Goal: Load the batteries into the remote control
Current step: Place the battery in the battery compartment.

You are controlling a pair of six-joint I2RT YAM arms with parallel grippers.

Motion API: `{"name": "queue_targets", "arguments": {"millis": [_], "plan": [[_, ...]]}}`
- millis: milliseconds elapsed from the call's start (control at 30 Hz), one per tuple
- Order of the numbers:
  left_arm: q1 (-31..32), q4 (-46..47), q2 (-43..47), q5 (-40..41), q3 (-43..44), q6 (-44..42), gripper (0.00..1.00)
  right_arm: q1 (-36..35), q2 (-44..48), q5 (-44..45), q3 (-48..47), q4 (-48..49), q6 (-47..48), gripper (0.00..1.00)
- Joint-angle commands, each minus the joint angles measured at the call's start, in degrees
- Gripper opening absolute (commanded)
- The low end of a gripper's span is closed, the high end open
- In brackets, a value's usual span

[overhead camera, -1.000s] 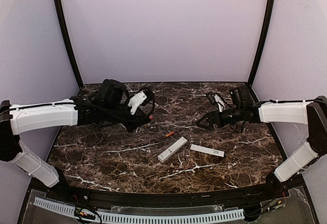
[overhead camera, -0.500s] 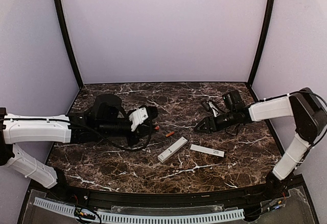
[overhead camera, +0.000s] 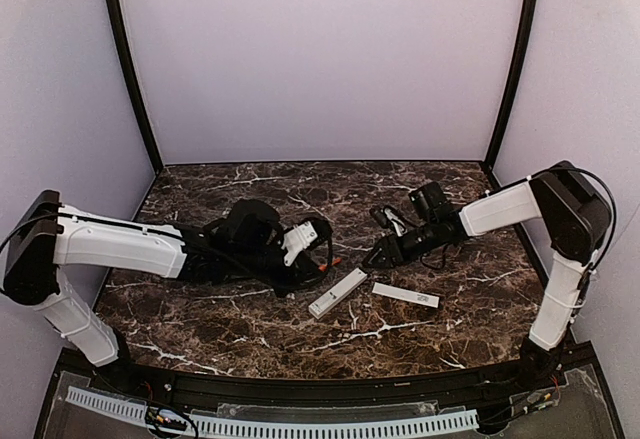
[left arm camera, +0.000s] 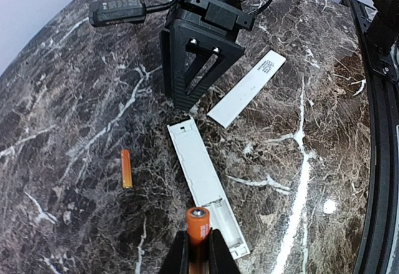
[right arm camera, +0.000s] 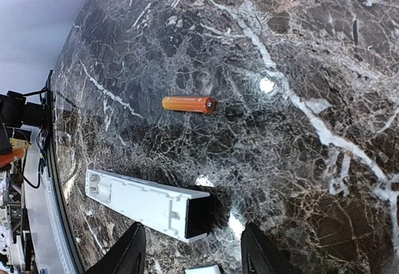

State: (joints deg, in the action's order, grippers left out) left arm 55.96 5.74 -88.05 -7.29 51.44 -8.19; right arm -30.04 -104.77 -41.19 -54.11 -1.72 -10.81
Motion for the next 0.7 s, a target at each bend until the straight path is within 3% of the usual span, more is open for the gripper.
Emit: {"name": "queue_targets", "arguments": {"millis": [0, 667], "plan": [[1.3, -0.1, -4.3, 0.4, 2.3, 8.4, 0.00, -1.2, -2.6, 0.0, -1.9, 0.5, -0.3, 0.49], [2.1, -1.3, -11.2, 3.1, 4.2, 13.2, 0.00, -3.6, -1.9, -2.6, -0.6, 0.0, -2.3, 0.34]]}}
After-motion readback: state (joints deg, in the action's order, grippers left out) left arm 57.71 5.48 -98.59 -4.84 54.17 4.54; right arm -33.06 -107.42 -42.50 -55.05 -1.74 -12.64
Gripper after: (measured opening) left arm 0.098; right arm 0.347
